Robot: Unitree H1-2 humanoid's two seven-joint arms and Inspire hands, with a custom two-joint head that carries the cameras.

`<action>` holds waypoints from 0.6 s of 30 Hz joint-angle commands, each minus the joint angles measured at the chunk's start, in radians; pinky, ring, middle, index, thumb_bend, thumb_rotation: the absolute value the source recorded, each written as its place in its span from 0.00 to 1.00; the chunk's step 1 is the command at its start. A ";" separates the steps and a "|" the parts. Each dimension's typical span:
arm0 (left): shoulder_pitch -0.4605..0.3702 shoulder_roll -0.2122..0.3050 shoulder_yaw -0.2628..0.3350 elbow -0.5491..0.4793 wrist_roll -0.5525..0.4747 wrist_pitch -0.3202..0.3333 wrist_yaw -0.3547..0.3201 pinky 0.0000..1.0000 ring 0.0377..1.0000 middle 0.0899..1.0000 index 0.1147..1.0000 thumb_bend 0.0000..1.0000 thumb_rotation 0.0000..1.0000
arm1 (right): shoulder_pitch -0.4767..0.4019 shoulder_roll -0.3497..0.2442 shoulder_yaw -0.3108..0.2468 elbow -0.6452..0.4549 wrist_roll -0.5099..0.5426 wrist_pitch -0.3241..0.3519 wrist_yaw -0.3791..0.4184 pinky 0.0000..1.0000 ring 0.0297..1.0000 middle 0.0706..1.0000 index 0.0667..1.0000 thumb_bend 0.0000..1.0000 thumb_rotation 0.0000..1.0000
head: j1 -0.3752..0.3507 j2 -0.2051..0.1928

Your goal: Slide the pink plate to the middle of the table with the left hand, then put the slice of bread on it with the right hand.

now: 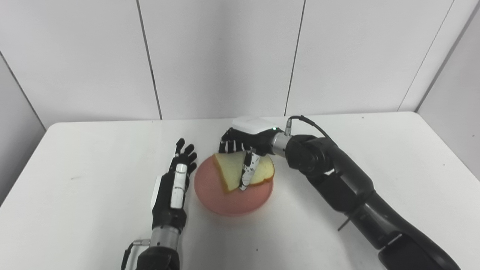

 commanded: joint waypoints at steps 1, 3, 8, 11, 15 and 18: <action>-0.036 -0.022 -0.003 -0.031 -0.001 -0.033 0.006 0.95 0.94 0.94 0.95 0.78 0.95 | -0.042 0.010 -0.005 0.001 -0.011 -0.049 -0.048 0.39 0.39 0.46 0.48 0.52 0.00 | 0.001 0.000; -0.037 -0.025 -0.001 -0.032 -0.004 -0.030 0.007 0.95 0.94 0.94 0.95 0.77 0.95 | -0.043 0.017 0.001 0.029 -0.020 -0.072 -0.071 0.36 0.37 0.44 0.50 0.52 0.00 | -0.001 -0.002; -0.039 -0.029 -0.001 -0.034 -0.001 -0.022 0.008 0.94 0.94 0.94 0.95 0.77 0.95 | -0.040 0.038 0.001 0.055 -0.022 -0.088 -0.091 0.36 0.37 0.44 0.50 0.52 0.00 | 0.000 0.000; -0.042 -0.031 -0.002 -0.027 0.005 -0.031 0.009 0.94 0.94 0.94 0.95 0.77 0.95 | -0.038 0.043 0.007 0.056 -0.038 -0.098 -0.105 0.39 0.39 0.46 0.48 0.52 0.00 | 0.002 0.000; -0.044 -0.031 -0.004 -0.031 0.012 -0.023 0.010 0.94 0.94 0.95 0.95 0.76 0.96 | -0.037 0.057 0.012 0.045 -0.037 -0.086 -0.090 0.40 0.39 0.46 0.48 0.52 0.00 | 0.009 0.000; -0.044 -0.035 -0.002 -0.029 0.011 -0.028 0.013 0.94 0.93 0.94 0.95 0.76 0.95 | -0.035 0.068 0.014 0.036 -0.038 -0.074 -0.082 0.43 0.41 0.47 0.46 0.52 0.00 | 0.011 0.001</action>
